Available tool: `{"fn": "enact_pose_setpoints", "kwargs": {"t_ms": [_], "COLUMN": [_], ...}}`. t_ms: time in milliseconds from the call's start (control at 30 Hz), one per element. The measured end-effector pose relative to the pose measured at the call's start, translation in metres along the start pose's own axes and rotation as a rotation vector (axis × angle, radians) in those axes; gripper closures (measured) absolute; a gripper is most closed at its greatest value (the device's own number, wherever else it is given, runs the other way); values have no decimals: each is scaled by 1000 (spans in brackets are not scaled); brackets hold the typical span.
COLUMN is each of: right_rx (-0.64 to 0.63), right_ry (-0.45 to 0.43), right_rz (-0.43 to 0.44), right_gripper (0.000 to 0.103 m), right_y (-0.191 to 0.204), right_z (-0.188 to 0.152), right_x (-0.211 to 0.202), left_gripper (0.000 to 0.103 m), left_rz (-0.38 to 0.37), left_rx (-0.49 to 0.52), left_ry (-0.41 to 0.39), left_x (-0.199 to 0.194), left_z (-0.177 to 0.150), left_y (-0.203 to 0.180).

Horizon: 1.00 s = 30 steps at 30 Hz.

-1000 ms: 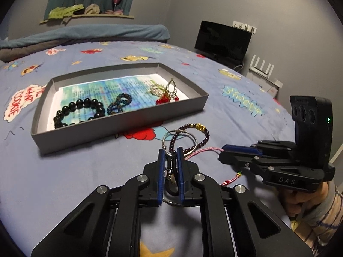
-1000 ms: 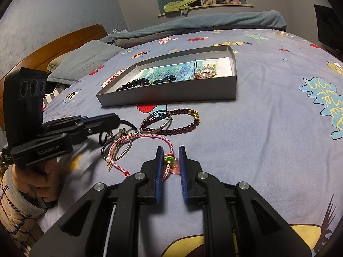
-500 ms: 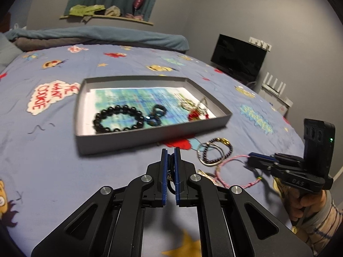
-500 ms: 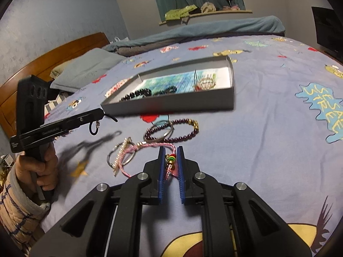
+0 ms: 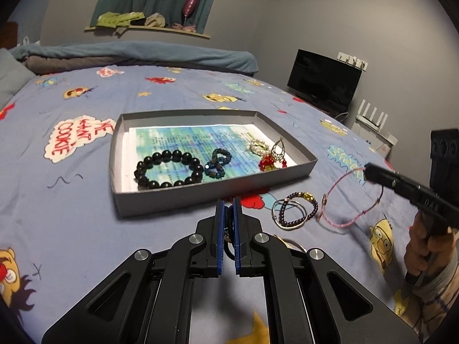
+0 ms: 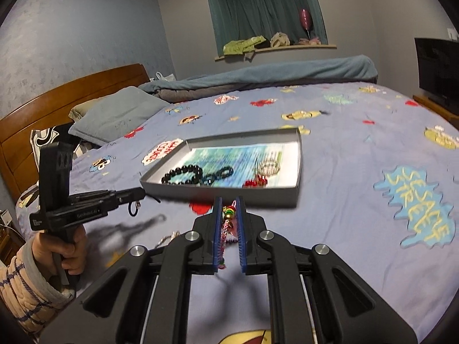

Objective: Organize jewelry
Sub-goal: 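Carry both items into the gray box and open both tools to release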

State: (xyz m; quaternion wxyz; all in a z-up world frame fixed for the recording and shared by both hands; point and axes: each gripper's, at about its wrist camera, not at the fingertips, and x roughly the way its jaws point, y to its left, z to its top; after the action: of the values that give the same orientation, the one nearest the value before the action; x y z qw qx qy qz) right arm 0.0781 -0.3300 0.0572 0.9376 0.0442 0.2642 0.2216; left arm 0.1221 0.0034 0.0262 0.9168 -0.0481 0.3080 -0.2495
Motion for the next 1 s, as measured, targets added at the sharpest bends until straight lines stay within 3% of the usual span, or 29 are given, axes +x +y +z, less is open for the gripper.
{"fn": "enact_pose_setpoints", "kwargs": {"t_ms": [500,1000], "right_rx": [-90,-29], "right_ry": [-39,152], "right_rz": [25,-6], "right_gripper": [93,93], "right_y": [14,-26], "right_z": [67,117], "right_x": [31,164], "left_gripper": [97,97], "left_rz": [15,87], "left_rx": [35,-11], "left_ry": [-29,34], "left_x": [11,90], "left_z": [45,97], "left_y": [4,45]}}
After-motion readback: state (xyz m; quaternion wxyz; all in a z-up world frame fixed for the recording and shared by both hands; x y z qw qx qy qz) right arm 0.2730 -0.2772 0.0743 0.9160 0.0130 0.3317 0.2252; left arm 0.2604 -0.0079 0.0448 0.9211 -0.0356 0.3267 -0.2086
